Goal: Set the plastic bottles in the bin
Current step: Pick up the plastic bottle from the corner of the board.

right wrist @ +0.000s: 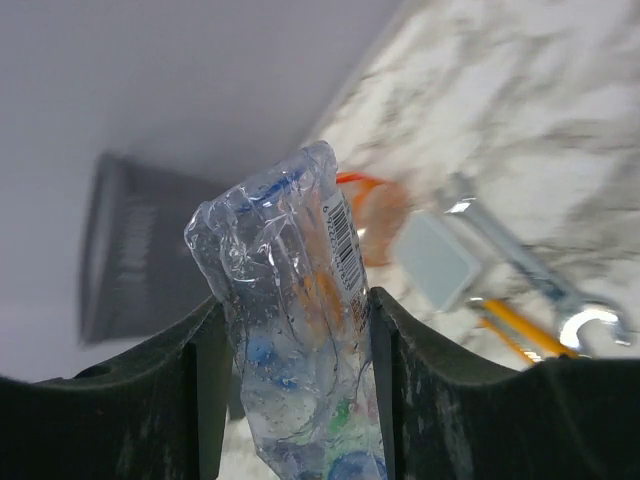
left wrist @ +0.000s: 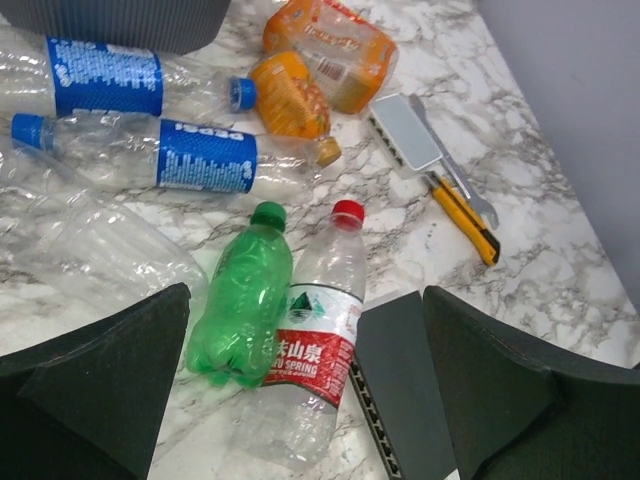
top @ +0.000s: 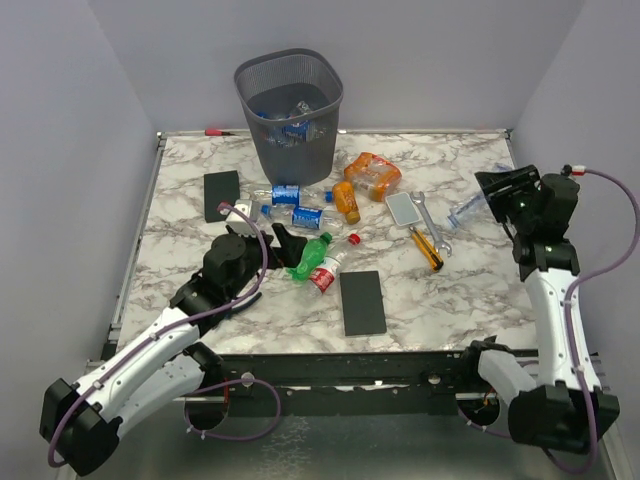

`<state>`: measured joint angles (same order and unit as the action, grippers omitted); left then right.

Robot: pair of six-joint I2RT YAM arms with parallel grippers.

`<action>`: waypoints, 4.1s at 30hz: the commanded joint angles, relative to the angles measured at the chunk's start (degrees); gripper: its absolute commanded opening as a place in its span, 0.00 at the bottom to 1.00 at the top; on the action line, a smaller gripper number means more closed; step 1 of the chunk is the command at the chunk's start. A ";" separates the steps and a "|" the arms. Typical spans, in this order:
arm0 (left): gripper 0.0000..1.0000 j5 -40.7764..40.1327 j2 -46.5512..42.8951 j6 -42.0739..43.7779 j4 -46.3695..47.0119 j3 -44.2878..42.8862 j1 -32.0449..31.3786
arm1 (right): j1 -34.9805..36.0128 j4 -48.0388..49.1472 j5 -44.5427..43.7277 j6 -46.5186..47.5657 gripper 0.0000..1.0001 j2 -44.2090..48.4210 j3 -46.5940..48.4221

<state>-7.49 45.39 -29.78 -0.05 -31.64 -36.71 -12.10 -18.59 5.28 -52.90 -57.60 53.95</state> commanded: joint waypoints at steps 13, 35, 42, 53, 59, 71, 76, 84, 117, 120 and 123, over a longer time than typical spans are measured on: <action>0.99 11.50 17.08 -4.66 37.62 -4.83 -23.01 | 22.05 50.96 22.27 -12.30 0.26 20.38 -20.69; 0.89 6.46 24.05 0.21 48.13 -7.11 -27.55 | 24.47 72.80 27.64 -23.32 0.25 15.06 -26.03; 0.77 7.40 25.80 -0.11 48.34 -9.03 -27.54 | 24.57 71.89 28.96 -22.79 0.25 15.17 -25.74; 0.37 10.39 26.77 1.15 49.19 -9.45 -27.54 | 24.68 70.27 29.81 -22.01 0.25 15.50 -25.49; 0.00 12.25 25.74 3.50 49.08 -8.83 -27.54 | 24.75 66.77 31.69 -21.00 0.40 15.69 -23.93; 0.00 5.93 12.25 26.32 25.02 -9.55 -27.10 | 24.75 12.77 32.62 10.66 1.00 19.38 -0.34; 0.00 5.76 9.99 50.06 2.49 -15.55 -27.25 | 24.75 -12.24 23.95 27.76 1.00 14.78 17.39; 0.00 0.28 6.05 90.78 -11.28 -11.03 -28.99 | 25.28 -21.73 29.68 33.34 1.00 7.04 24.37; 0.00 4.94 -0.02 118.01 -13.77 -13.14 -30.40 | 59.70 -20.17 1.60 49.13 0.63 -3.41 9.88; 0.00 4.85 0.44 118.02 -14.09 -13.84 -30.38 | 59.82 -19.24 1.79 49.51 0.47 -3.21 9.24; 0.05 4.64 0.67 117.66 -14.10 -14.00 -30.39 | 59.91 -18.63 1.86 49.67 0.34 -2.27 8.45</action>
<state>-4.56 45.93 87.48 -13.52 -43.59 -66.83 47.83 -39.46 10.96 -3.55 -60.84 63.61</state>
